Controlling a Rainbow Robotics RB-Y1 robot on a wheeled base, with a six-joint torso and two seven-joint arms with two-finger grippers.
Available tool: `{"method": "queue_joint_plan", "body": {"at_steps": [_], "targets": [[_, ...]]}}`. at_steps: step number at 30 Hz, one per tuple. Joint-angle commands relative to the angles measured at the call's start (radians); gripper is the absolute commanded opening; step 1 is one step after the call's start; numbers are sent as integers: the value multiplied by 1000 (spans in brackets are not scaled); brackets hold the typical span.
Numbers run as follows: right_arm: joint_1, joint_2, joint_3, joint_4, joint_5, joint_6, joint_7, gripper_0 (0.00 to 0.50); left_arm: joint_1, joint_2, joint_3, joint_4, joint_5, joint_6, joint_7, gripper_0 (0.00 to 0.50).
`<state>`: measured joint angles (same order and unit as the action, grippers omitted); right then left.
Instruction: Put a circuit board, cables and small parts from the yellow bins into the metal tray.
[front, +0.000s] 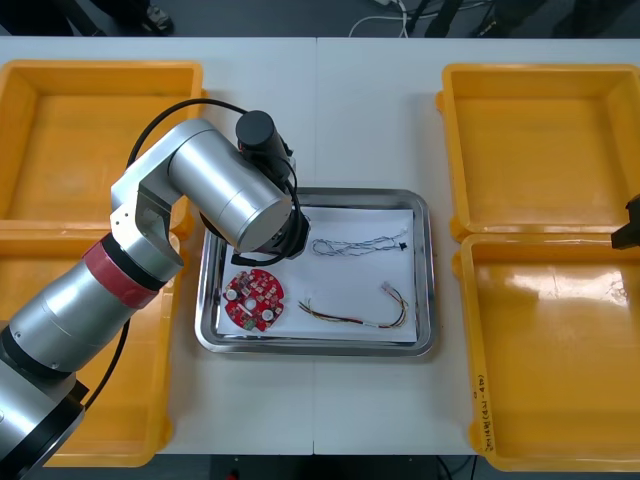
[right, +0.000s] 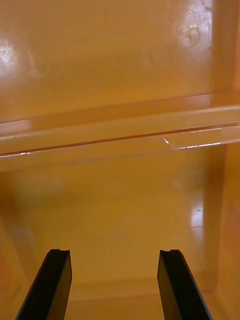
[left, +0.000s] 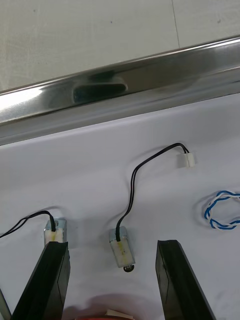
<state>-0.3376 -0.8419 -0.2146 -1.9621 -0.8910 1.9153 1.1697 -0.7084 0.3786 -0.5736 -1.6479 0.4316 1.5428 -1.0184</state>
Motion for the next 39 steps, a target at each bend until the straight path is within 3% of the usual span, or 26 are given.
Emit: {"method": "queue_joint_plan", "body": {"at_steps": [1, 8, 14, 28, 39], "targets": [[12, -48, -35, -29, -11, -5, -1, 500, -20, 0, 43, -29, 13, 45, 3, 500], [12, -46, -37, -20, -9, -21, 1, 500, -72, 13, 169, -119, 101, 232, -19, 500], [14, -46, -37, -17, -12, -52, 4, 500, -114, 62, 268, -176, 196, 372, -42, 500], [62, -46, -37, -17, -14, -93, 5, 500, -128, 298, 405, -251, 443, 377, -86, 500], [94, -46, -37, -15, -20, -133, 7, 500, -80, 441, 488, -251, 496, 377, -149, 500]]}}
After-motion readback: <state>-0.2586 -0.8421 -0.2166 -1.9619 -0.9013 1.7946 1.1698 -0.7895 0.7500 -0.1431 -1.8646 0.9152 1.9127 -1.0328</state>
